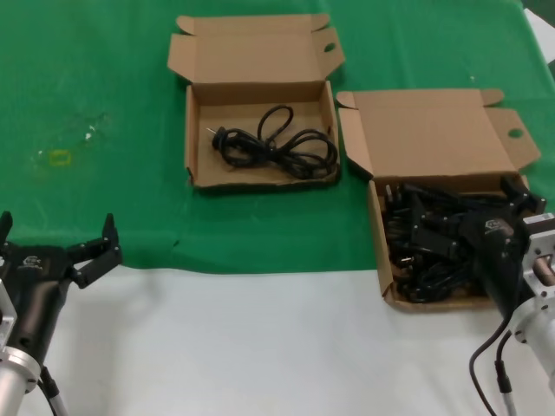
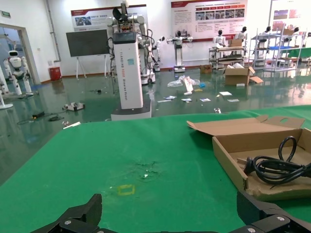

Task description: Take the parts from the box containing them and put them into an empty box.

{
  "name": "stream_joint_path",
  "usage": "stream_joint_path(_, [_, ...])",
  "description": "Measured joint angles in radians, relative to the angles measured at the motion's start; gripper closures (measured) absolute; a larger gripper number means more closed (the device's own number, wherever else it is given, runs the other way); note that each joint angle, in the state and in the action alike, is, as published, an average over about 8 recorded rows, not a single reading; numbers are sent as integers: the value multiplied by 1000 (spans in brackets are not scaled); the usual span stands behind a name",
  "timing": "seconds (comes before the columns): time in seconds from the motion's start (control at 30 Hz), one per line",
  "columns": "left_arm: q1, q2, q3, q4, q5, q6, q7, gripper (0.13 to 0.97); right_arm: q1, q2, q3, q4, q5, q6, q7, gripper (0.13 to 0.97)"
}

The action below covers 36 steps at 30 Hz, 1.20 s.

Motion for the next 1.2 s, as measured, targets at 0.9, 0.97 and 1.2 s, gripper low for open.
stream_joint_path(0.9, [0,0,0,0,0,0,0,132,0,0,0,0,0,0,0,129])
stream_joint_path(0.97, [0,0,0,0,0,0,0,132,0,0,0,0,0,0,0,129])
stream_joint_path(1.2, [0,0,0,0,0,0,0,132,0,0,0,0,0,0,0,129])
